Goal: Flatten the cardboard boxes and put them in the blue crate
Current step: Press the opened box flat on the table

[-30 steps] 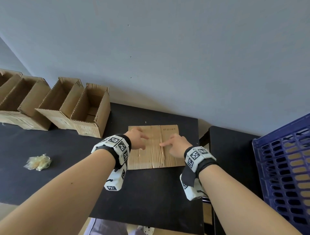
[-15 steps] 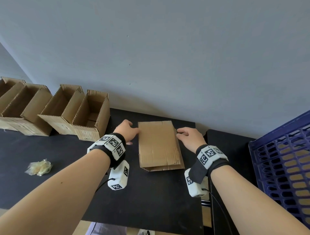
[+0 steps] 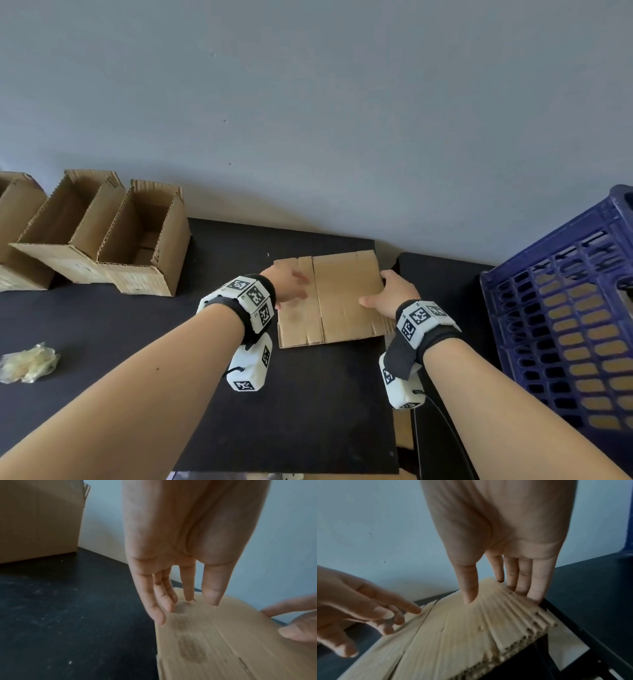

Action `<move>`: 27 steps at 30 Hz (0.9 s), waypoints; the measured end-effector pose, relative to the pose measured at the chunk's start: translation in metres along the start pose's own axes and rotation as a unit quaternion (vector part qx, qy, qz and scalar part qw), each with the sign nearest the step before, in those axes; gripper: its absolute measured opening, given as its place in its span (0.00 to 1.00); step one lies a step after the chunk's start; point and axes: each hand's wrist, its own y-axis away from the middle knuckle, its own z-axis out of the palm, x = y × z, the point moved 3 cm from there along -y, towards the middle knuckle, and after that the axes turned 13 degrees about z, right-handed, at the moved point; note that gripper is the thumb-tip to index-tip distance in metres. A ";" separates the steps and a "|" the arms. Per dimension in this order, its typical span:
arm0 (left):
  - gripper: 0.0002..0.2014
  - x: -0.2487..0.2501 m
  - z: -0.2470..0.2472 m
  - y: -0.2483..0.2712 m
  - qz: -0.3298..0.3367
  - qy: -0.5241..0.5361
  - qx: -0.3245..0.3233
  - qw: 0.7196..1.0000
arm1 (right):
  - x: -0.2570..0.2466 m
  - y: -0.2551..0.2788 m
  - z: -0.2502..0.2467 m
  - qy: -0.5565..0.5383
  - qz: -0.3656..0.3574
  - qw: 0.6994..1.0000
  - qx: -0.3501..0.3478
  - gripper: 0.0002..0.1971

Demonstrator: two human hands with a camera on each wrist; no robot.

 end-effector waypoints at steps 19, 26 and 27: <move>0.18 -0.027 -0.026 -0.008 -0.098 0.131 0.167 0.972 | 0.013 -0.019 0.001 -0.097 0.042 0.994 -0.005 0.34; 0.25 -0.023 -0.017 -0.002 -0.114 0.155 0.136 0.972 | 0.014 -0.015 -0.004 -0.107 0.033 0.994 0.008 0.31; 0.25 -0.022 -0.015 -0.002 -0.115 0.164 0.132 0.971 | 0.013 -0.014 -0.003 -0.093 0.026 0.995 0.013 0.26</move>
